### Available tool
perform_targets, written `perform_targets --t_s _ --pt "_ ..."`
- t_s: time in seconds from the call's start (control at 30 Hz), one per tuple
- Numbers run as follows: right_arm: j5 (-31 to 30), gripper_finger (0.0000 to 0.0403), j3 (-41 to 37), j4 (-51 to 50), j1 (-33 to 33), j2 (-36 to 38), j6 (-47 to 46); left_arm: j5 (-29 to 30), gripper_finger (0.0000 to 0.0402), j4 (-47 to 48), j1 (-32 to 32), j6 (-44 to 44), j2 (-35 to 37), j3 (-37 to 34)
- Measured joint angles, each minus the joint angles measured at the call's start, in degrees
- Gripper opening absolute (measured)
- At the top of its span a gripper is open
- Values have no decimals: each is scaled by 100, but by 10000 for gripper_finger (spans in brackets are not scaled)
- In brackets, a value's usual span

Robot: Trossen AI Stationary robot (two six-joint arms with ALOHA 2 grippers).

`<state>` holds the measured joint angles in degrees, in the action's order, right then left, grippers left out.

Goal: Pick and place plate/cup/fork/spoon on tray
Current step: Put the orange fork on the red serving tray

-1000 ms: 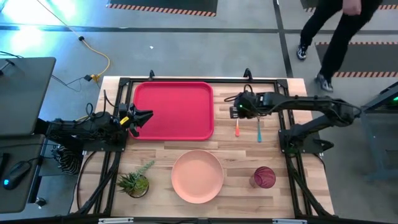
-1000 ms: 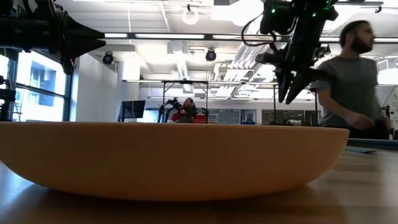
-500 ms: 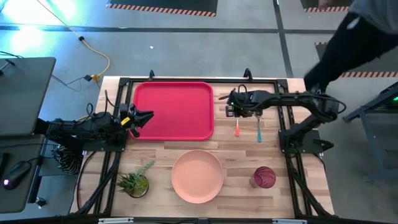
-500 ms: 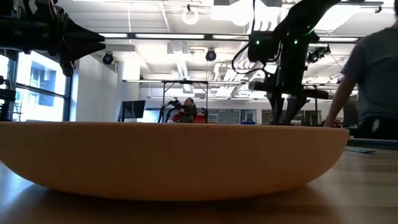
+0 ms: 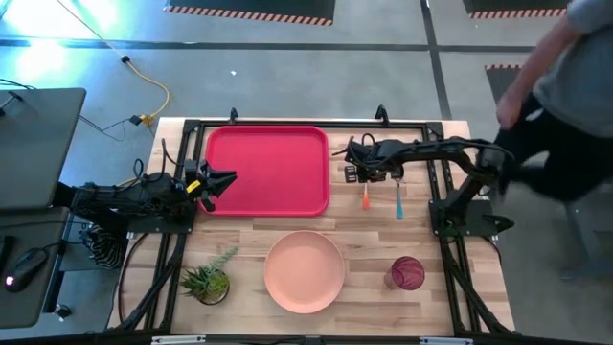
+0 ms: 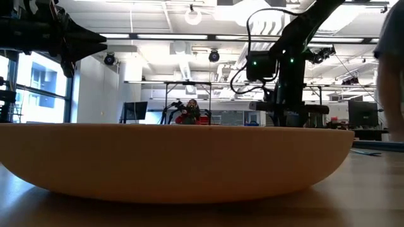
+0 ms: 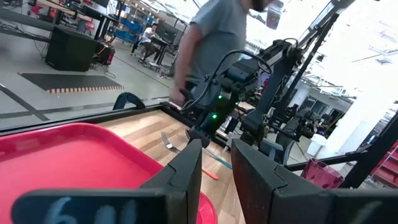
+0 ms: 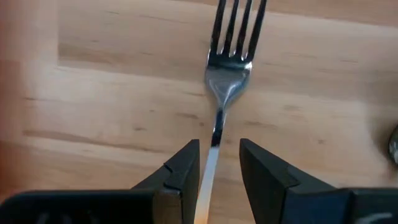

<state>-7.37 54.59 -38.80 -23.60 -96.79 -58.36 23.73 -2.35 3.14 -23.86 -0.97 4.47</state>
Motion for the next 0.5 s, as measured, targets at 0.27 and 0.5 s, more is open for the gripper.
perform_targets --t_s 0.27,0.5 --pt "71 106 0 143 -131 -222 155 0 76 36 2 0 0 0" --pt "318 85 9 237 -269 -275 189 -2 76 114 1 0 1 0"
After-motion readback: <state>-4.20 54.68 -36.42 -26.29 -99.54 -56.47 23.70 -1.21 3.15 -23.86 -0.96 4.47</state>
